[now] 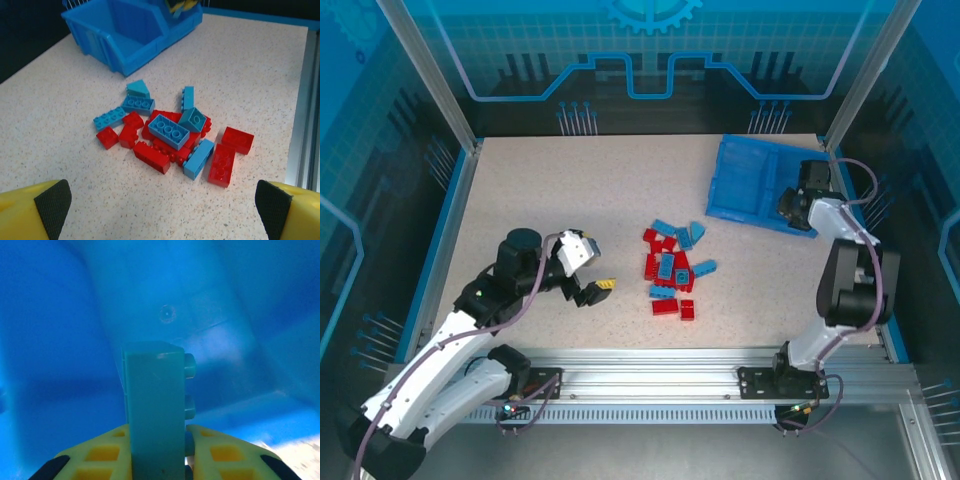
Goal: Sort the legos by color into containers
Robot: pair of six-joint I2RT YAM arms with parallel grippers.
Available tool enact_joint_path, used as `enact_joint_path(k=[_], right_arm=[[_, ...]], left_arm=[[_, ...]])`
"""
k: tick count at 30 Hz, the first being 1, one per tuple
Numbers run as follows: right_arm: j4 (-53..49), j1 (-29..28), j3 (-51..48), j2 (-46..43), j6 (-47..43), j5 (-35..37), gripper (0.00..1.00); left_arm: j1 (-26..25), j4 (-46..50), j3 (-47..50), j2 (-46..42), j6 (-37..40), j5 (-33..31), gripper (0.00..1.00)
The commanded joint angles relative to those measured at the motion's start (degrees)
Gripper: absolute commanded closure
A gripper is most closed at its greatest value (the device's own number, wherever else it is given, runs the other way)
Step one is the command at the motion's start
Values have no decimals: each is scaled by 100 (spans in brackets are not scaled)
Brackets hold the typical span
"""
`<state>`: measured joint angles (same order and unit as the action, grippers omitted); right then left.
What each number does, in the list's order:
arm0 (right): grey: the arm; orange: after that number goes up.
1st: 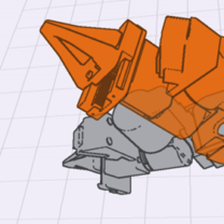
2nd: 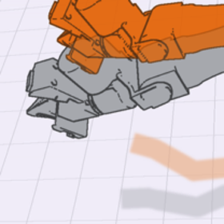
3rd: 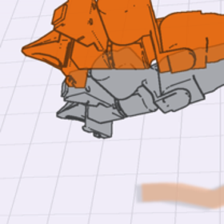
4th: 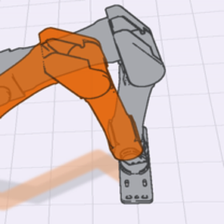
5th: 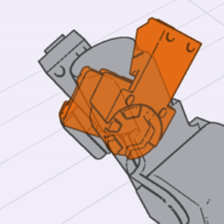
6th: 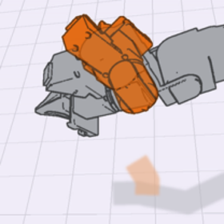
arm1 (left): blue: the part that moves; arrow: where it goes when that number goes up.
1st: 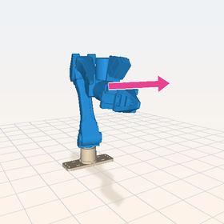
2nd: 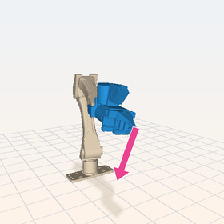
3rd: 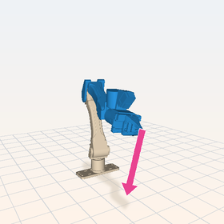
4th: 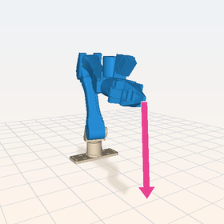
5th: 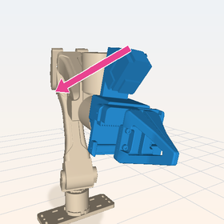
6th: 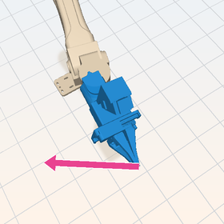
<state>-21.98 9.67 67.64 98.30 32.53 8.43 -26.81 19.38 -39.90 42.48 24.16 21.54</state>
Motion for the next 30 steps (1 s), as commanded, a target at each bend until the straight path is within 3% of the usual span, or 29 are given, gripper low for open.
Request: enact_joint_path(k=[1,6,15,18,22,25,30], right_arm=[[-61,95,460,361,169,-290,68],[-87,96,521,229,279,-134,56],[-237,-141,128,-813,212,-370,54],[-428,-586,-173,-1440,164,-473,53],[-892,-1762,-652,-2106,449,-297,46],[-1338,-2478,-997,-2227,1254,-431,43],[-1321,-3132,-1619,-1930,2719,-1540,40]], left_arm=[[-44,-285,162,-176,71,284,1],[-39,-185,131,-140,106,186,1],[-39,-180,96,57,88,101,1],[-44,-174,96,99,67,33,1],[-44,-193,132,126,36,15,1],[-44,-96,62,236,96,9,1],[-44,80,1,331,222,110,1]])
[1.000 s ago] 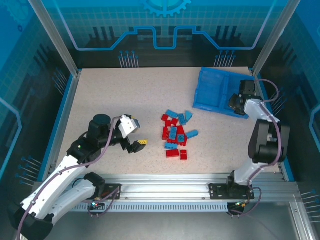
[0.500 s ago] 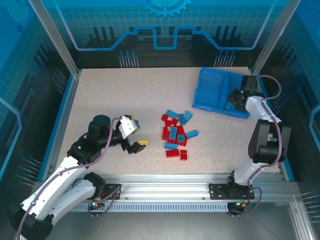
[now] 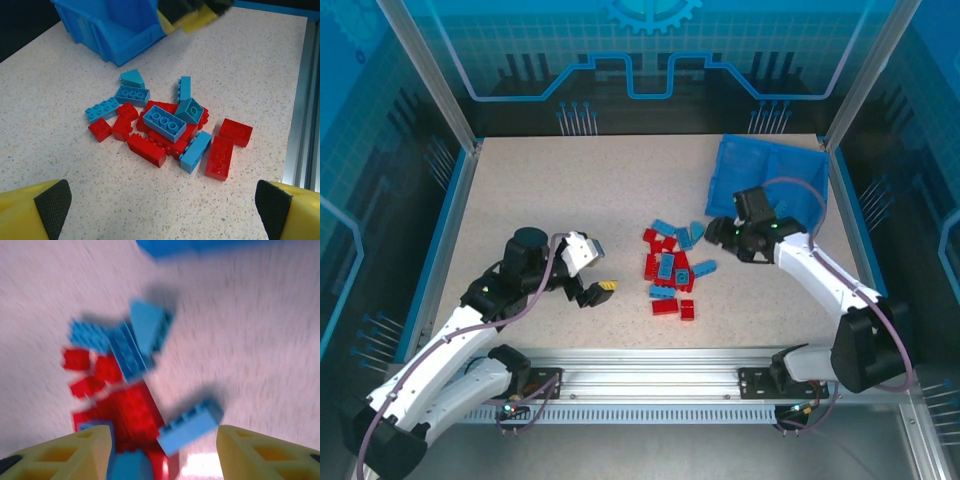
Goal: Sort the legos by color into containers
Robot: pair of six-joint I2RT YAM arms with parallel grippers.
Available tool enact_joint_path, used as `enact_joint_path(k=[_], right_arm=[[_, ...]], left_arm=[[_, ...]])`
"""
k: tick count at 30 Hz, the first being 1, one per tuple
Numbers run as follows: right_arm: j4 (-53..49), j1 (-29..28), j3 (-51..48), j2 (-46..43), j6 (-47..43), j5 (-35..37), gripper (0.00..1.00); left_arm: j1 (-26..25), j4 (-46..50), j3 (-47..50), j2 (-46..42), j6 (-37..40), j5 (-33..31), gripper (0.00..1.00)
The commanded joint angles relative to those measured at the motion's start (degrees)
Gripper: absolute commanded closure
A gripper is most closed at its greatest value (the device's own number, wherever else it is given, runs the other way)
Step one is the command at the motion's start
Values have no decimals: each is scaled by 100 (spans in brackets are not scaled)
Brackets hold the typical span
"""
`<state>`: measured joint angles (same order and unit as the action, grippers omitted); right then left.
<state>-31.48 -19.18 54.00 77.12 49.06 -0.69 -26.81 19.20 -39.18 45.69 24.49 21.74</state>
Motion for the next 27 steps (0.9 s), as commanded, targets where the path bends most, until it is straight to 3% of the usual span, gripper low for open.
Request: enact_joint_path(k=[1,6,16,19,24,27], right_arm=[[-343,-388,-315,282,1259,-684,39],[-194,-674,-321,811,1491,-501,27],[209,-533,-69,1593,1362,-82,28],[258,-490,-85,1793,1343,-120,34],[379,-382,-278,1803,1337,10,53],[378,-300,-316,1728,1196,122,57]], left_arm=[[-37,108,-66,12,188,113,1],[-44,188,-75,1,222,108,1],[-41,247,-63,-52,308,15,1],[-44,251,-57,-60,310,15,1],[-41,261,-63,-60,319,-3,1],[-40,251,-55,-62,318,5,1]])
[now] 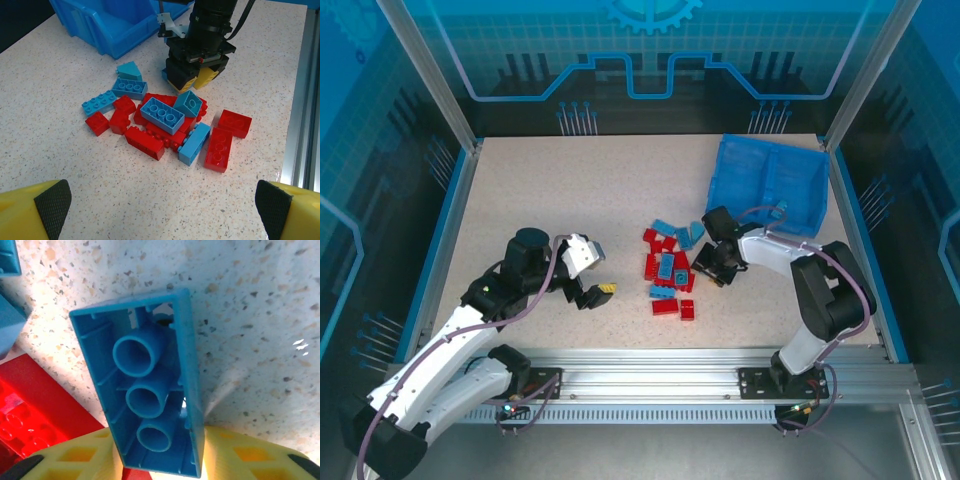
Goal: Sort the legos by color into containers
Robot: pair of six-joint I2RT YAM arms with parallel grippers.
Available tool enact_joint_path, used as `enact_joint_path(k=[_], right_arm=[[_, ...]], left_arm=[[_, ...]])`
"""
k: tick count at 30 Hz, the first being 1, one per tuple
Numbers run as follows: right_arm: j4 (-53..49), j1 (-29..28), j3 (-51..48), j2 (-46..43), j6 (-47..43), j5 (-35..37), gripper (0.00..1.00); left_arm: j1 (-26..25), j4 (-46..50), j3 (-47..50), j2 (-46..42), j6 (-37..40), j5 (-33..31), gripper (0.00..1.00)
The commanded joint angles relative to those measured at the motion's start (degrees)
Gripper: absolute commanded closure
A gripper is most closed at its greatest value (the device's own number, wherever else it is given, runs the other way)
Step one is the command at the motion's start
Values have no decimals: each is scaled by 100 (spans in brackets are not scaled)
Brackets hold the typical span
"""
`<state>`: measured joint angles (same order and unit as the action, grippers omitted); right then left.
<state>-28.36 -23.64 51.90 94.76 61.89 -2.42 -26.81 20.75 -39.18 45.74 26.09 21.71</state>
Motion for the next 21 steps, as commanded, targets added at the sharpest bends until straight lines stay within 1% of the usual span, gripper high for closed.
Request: enact_joint_path(k=[1,2,5,8,10,12,15,18,21], right_arm=[[19,164,-89,-58,-152,336,57],[-45,171,-47,-84,-252,384,56],[-278,175,119,-189,-578,674,41],[-305,189,238,-192,-1003,1194,40],[-239,240,332,-2,-1269,1194,44],[-166,264,446,258,-1430,984,49],[-11,246,450,502,-1437,761,57],[50,246,402,451,-1408,807,67],[-13,256,394,147,-1496,1042,71]], left_arm=[[-44,103,-55,-58,151,8,1],[-46,100,-55,-56,151,8,1],[-46,91,-45,-47,151,-1,1],[-44,81,-55,-38,159,-1,1],[-44,79,-62,-30,159,-1,1],[-45,88,-63,-23,151,-1,1],[-44,104,-63,-25,159,-35,1],[-48,109,-56,-38,167,-25,1],[-47,96,-36,-54,208,102,1]])
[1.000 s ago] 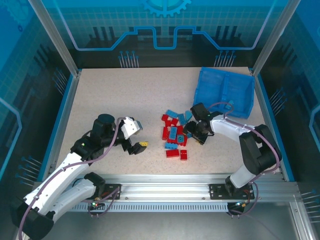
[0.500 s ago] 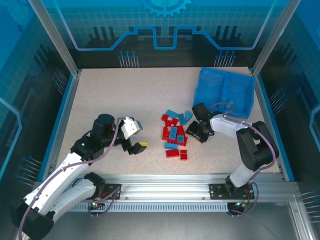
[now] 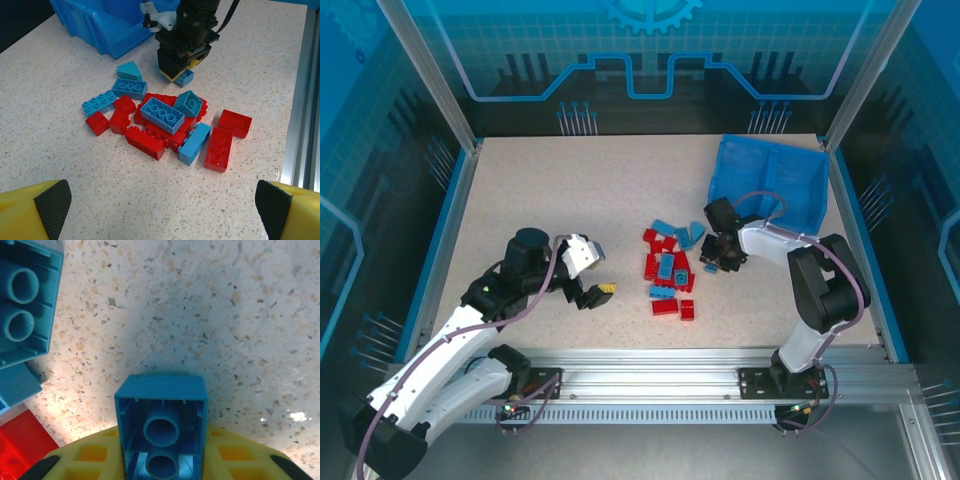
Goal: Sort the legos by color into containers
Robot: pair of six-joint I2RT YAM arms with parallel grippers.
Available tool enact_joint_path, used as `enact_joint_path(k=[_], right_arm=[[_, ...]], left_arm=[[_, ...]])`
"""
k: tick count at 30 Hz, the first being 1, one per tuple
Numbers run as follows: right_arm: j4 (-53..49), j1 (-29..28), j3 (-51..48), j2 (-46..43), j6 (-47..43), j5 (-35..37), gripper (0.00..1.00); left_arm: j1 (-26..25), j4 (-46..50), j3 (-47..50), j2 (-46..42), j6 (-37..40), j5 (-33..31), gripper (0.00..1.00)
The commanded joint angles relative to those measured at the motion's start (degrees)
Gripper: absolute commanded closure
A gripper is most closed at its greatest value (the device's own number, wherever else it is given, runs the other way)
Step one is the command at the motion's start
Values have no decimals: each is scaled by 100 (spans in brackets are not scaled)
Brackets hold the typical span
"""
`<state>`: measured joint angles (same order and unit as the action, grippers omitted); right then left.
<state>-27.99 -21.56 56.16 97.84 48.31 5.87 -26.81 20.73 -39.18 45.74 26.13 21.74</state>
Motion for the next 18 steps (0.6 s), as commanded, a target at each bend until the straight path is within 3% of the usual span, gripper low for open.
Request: enact_joint_path(k=[1,6,11,18], right_arm=[[-85,59,-26,-305,-186,317,72],[88,250,-286,-1480,-367,1025,73],[300,1101,-252,-2217,-741,1464,71],[696,2713,277,-1468,-1038,1244,71]], left_arm=[[-53,73,-17,-56,224,207,1],[-51,71,-4,-29,301,362,1],[-50,79,-20,-87,314,222,1],[-52,133,-44,-126,266,69,1]])
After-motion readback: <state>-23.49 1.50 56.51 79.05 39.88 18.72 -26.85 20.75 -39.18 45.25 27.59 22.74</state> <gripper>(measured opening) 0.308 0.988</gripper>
